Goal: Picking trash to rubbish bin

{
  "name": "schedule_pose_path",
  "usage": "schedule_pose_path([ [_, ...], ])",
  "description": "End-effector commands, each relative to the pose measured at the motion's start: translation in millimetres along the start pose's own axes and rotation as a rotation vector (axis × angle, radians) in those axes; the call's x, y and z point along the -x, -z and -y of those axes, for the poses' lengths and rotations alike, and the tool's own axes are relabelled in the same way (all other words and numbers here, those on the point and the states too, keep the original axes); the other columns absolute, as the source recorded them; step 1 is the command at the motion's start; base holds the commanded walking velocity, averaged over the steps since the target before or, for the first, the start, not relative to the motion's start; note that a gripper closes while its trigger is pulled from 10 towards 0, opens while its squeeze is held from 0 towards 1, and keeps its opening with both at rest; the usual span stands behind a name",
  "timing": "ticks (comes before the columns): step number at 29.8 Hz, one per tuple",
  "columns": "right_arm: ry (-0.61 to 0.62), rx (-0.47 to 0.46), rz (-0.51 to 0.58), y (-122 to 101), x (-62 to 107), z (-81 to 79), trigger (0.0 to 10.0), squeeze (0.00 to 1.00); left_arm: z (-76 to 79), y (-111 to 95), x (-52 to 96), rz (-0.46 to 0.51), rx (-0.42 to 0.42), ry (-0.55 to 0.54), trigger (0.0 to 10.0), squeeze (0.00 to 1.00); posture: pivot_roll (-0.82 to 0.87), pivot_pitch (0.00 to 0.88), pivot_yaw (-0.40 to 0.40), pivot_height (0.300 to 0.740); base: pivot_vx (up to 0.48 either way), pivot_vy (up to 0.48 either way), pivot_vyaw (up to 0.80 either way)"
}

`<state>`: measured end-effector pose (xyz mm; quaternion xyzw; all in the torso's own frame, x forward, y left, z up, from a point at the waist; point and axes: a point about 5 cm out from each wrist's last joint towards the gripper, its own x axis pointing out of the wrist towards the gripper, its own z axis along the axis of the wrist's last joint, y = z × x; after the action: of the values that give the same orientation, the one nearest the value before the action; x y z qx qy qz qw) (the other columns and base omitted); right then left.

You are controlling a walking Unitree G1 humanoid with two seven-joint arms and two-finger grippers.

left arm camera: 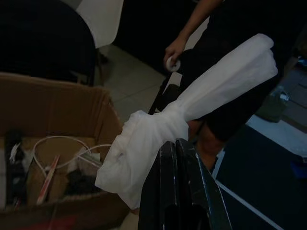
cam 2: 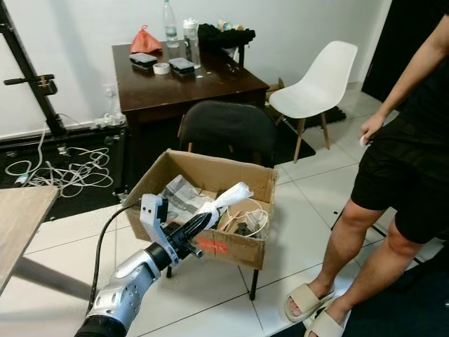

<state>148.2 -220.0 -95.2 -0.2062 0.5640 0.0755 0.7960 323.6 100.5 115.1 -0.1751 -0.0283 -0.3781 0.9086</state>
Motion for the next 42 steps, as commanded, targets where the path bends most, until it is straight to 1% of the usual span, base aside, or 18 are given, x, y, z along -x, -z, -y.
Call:
schedule_pose_path([
  [1,-0.008,-0.006,-0.011,4.2,0.0,-1.9,10.0,0.0,2.9,4.6,0.6,-0.003,0.019,0.004,10.0,0.0,-0.16,0.145,0.042,0.74,0.311,0.0,0.0],
  [13,-0.004,0.002,-0.018,5.2,0.1,-0.8,10.0,0.0,5.3,4.1,-0.4,-0.002,0.017,0.023,10.0,0.0,-0.17,0.147,0.04,0.74,0.332,0.0,0.0],
  [21,-0.006,-0.004,-0.015,5.1,0.1,-1.2,10.0,0.0,8.1,3.9,-1.7,0.0,0.016,0.037,10.0,0.0,-0.17,0.149,0.043,0.74,0.338,0.0,-0.75],
  [22,-0.009,-0.01,-0.01,4.9,0.1,-1.6,10.0,0.0,12.1,2.7,-3.3,0.009,0.014,0.063,10.0,0.0,-0.17,0.15,0.044,0.74,0.266,0.0,0.0],
  [23,-0.009,-0.01,-0.01,4.9,0.1,-1.6,10.0,0.0,12.1,2.7,-3.3,0.009,0.014,0.063,10.0,0.0,-0.17,0.15,0.044,0.74,0.266,0.0,0.0],
  [25,-0.009,-0.01,-0.01,4.9,0.1,-1.7,10.0,0.0,13.9,2.3,-4.8,0.006,0.006,0.064,10.0,0.0,-0.17,0.15,0.044,0.74,0.0,0.0,0.0],
  [26,-0.01,-0.009,-0.012,5.1,0.1,-1.8,10.0,0.0,15.2,2.4,-7.4,-0.005,-0.02,0.054,10.0,0.0,-0.16,0.151,0.044,0.74,0.0,0.0,0.0],
  [29,-0.01,-0.008,-0.013,5.1,0.1,-1.9,10.0,0.0,16.1,2.4,-8.4,-0.01,-0.035,0.054,10.0,0.0,-0.16,0.151,0.044,0.74,0.0,0.0,0.0],
  [32,-0.011,-0.007,-0.014,5.1,0.1,-2.1,10.0,0.0,20.4,4.3,-13.7,-0.036,-0.105,0.042,10.0,0.0,-0.16,0.153,0.044,0.74,0.0,0.0,0.0],
  [33,-0.011,-0.007,-0.014,5.1,0.1,-2.1,10.0,0.0,20.4,4.3,-13.7,-0.036,-0.105,0.042,10.0,0.0,-0.16,0.153,0.044,0.74,0.0,0.0,0.0],
  [34,-0.011,-0.007,-0.014,5.2,0.1,-2.1,10.0,0.0,21.7,5.3,-15.3,-0.048,-0.13,0.037,10.0,0.0,-0.16,0.153,0.044,0.74,0.0,0.0,0.0],
  [37,-0.012,-0.007,-0.014,5.3,0.1,-2.3,10.0,0.0,25.0,12.8,-21.3,-0.115,-0.242,0.001,10.0,0.0,-0.16,0.153,0.044,0.74,0.0,0.0,0.0],
  [38,-0.014,-0.006,-0.015,5.3,0.1,-2.4,10.0,0.0,26.9,20.4,-25.8,-0.174,-0.322,-0.033,10.0,0.0,-0.16,0.153,0.045,0.74,0.0,0.0,0.0],
  [39,-0.014,-0.006,-0.015,5.3,0.1,-2.4,10.0,0.0,26.9,20.4,-25.8,-0.174,-0.322,-0.033,10.0,0.0,-0.16,0.153,0.045,0.74,0.0,0.0,0.0],
  [40,-0.014,-0.006,-0.015,5.4,0.1,-2.4,10.0,0.0,27.2,23.2,-27.5,-0.197,-0.356,-0.049,10.0,0.0,-0.16,0.153,0.045,0.74,0.0,0.0,0.0],
  [41,-0.015,-0.004,-0.015,5.3,0.1,-2.4,10.0,0.0,30.7,27.9,-31.1,-0.23,-0.413,-0.049,10.0,0.0,-0.16,0.153,0.045,0.74,0.0,0.0,0.0],
  [42,-0.015,-0.004,-0.015,5.3,0.1,-2.4,10.0,0.0,31.9,29.0,-32.1,-0.237,-0.424,-0.047,10.0,0.0,-0.16,0.156,0.045,0.74,0.0,0.0,0.0],
])
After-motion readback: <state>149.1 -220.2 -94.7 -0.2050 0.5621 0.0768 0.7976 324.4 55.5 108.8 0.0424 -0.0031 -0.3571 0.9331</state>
